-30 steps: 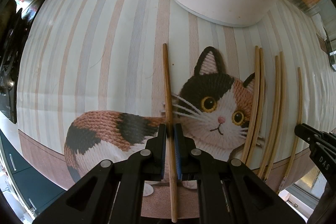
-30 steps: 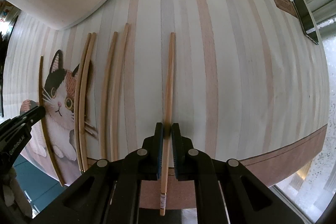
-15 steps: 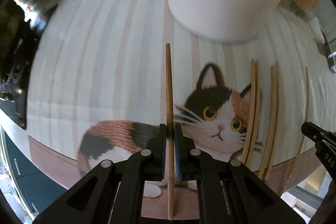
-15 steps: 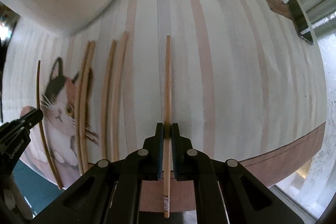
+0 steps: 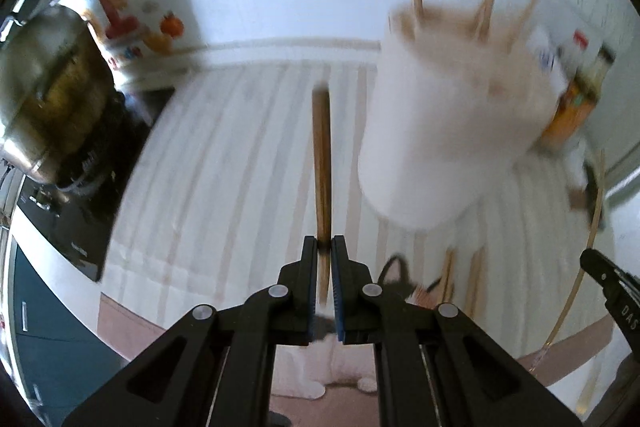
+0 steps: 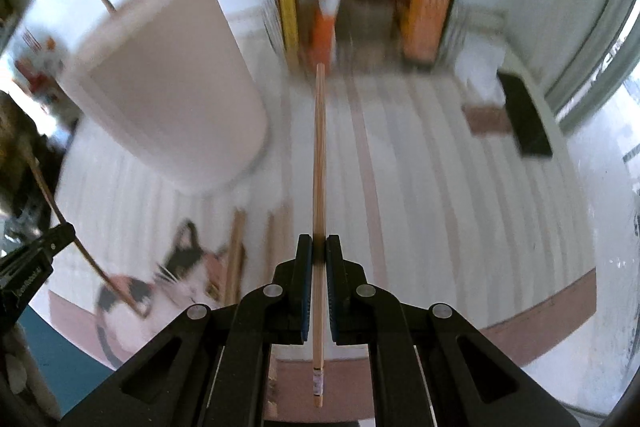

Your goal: Organize utensils

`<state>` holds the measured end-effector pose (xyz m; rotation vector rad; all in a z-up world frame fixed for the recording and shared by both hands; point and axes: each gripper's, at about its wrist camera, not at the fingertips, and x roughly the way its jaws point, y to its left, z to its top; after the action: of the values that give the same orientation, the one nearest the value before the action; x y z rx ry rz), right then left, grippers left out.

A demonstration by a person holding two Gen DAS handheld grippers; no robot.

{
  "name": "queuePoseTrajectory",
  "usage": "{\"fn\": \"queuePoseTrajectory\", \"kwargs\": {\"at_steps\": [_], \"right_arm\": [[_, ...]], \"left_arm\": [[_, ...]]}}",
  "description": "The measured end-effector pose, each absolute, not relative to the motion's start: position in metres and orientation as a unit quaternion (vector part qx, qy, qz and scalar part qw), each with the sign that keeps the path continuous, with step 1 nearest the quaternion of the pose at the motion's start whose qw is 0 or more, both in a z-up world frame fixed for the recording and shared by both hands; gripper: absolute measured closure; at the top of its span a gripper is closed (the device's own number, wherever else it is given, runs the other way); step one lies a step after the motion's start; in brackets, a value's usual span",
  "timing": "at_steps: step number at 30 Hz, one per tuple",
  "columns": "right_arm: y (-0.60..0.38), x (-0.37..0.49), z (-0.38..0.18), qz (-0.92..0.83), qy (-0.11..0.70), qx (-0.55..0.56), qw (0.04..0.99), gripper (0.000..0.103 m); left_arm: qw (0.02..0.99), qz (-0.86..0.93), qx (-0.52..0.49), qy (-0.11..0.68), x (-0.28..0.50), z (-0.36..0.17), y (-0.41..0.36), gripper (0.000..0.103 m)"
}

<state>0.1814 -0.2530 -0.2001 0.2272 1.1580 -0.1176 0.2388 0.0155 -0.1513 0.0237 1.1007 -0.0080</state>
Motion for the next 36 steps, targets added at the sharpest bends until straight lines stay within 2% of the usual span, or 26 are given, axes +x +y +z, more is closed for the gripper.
{"fn": "queuePoseTrajectory", "kwargs": {"at_steps": [11,19,25,36], "right_arm": [[-0.261,0.213,-0.076,-0.007,0.412,0.179,0.893,0.096],[-0.259,0.275,-0.011,0.013,0.334,0.203,0.920,0.096],[-0.251,0.317,0.002,0.016,0.309,0.200,0.930,0.096],[-0.237,0.377,-0.044,0.014,0.322,0.190,0.927,0.096]], "left_arm": [[0.911,-0.022,-0.063,0.406,0.259,-0.006,0.036,0.099],[0.925,-0.064,-0.080,0.366,0.284,0.061,0.021,0.099],[0.919,-0.092,-0.072,0.375,0.317,0.061,0.000,0.099],[0.883,-0.110,-0.049,0.454,0.361,-0.007,-0.035,0.099]]}}
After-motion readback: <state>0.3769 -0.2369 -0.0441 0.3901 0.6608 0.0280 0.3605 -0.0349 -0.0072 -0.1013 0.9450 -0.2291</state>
